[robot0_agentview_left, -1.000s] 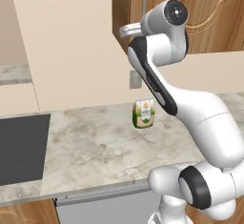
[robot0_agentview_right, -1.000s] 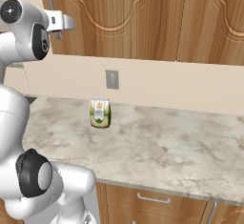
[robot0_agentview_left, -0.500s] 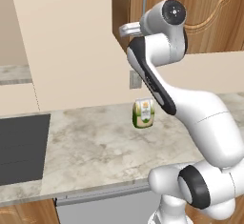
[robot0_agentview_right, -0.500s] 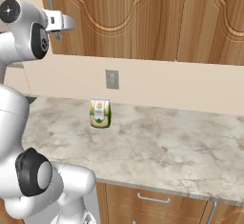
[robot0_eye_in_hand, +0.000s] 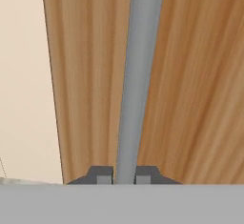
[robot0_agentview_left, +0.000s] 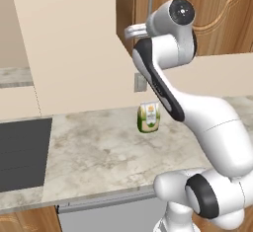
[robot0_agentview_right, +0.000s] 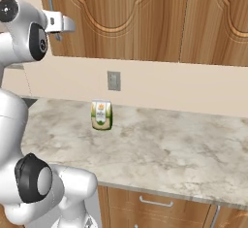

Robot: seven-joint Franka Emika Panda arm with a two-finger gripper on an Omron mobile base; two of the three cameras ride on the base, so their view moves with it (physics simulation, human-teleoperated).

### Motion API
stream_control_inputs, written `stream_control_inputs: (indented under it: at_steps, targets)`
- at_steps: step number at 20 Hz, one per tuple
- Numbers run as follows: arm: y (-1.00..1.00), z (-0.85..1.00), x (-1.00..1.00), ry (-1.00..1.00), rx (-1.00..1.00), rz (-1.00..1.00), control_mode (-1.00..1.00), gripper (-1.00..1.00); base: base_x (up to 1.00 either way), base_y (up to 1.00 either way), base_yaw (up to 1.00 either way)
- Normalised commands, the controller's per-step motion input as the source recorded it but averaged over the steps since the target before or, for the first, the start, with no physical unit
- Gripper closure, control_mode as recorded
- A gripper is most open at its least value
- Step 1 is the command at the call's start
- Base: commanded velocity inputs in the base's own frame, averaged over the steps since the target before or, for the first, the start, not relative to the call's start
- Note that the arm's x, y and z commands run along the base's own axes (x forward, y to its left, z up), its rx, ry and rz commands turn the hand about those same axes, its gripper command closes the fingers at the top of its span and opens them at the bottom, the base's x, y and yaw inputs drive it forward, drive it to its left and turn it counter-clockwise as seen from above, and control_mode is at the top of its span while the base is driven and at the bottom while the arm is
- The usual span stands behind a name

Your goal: Pick the dish brush and bar soap from the cabinet and place them on the counter.

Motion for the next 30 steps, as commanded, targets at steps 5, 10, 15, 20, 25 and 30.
stream_control_inputs:
  at_steps: [5,10,15,20,25,30]
  targets:
    - [0.01,0.0,-0.79,0.0,0.0,0.0,-1.0,1.0,0.0,0.0,0.0]
    - [-0.26,0.02,-1.0,0.0,0.01,0.0,-1.0,1.0,0.0,0.0,0.0]
    - [-0.4,0.15,-0.99,0.03,0.01,0.02,-1.0,1.0,0.0,0.0,0.0]
    - [-0.01,0.11,-0.55,0.12,-0.04,0.0,-1.0,1.0,0.0,0.0,0.0]
    - [0.92,0.0,0.05,0.14,-0.2,-0.01,-1.0,-1.0,0.0,0.0,0.0]
    - [0.47,0.09,0.25,0.17,-0.18,-0.01,-1.0,-1.0,0.0,0.0,0.0]
